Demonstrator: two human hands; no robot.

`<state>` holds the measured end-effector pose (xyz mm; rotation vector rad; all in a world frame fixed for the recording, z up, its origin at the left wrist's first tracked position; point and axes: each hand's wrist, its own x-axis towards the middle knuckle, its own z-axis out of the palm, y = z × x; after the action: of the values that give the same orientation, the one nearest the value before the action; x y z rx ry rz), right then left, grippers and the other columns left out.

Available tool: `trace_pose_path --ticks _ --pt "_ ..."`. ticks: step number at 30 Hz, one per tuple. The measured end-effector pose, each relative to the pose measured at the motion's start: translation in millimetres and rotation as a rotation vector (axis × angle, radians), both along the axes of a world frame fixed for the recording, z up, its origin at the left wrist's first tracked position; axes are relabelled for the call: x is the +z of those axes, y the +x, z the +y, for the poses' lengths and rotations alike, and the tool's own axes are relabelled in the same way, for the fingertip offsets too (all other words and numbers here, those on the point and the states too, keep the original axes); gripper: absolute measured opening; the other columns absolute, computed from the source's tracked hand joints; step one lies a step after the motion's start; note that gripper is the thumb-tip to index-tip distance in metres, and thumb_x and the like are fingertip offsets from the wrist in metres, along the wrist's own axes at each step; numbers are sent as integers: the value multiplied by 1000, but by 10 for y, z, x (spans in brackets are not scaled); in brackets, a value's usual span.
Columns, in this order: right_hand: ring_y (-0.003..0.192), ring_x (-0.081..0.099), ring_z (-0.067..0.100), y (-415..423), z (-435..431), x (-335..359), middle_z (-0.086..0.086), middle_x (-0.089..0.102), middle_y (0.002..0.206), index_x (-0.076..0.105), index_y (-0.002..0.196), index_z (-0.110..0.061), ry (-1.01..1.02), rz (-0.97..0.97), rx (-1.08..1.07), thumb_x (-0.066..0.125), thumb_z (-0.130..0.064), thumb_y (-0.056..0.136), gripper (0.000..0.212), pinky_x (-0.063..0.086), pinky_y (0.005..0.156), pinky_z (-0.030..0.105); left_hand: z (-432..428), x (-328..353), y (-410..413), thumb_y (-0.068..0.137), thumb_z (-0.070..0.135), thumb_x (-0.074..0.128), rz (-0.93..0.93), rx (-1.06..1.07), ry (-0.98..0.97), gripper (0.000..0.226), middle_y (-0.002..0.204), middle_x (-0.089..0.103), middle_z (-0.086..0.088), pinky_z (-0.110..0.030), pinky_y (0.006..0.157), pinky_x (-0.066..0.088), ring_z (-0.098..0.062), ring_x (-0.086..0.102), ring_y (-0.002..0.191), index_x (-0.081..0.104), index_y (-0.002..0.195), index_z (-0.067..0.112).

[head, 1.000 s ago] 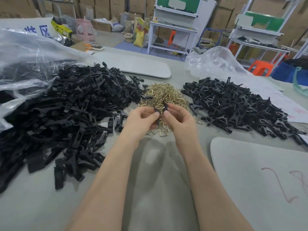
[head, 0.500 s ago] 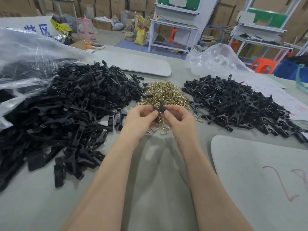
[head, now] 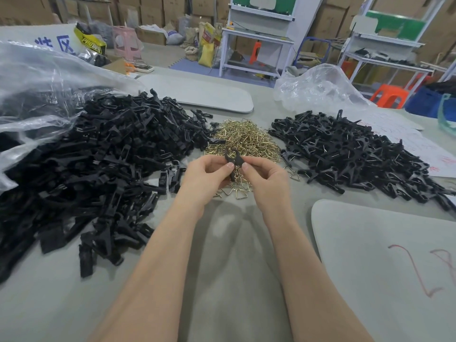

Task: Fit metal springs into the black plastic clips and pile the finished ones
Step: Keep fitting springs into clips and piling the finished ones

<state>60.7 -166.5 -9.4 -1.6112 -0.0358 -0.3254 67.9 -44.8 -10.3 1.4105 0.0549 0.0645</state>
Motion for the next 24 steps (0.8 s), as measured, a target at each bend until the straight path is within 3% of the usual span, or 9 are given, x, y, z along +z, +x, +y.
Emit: trace_pose_path --ticks 5,11,18,24 --pt "79 66 1 -14 -21 18 -10 72 82 71 86 -26 -5 -7 21 63 -4 87 23 51 75 16 3 -1 2 87 8 66 4 -11 -11 10 84 66 -4 -20 71 55 -14 65 78 64 87 17" --pt "76 66 0 -20 -26 31 -9 71 79 70 85 -24 -7 12 49 63 -2 87 23 51 72 15 37 -6 -5 84 6 69 -8 -27 -6 12 75 69 1 -18 68 55 -8 68 71 66 83 18" --pt "82 67 7 -20 -36 32 -6 72 83 70 87 -23 22 34 63 62 -2 88 22 53 79 20 50 -2 -10 85 8 68 4 -58 -4 9 75 71 3 -18 68 55 -6 68 71 67 86 17" --pt "73 64 -1 -16 0 14 -4 69 82 69 90 -15 -33 1 31 63 -2 87 14 50 71 13 37 24 -35 86 8 67 28 -42 -5 11 75 69 2 -19 67 55 -9 66 71 66 84 18"
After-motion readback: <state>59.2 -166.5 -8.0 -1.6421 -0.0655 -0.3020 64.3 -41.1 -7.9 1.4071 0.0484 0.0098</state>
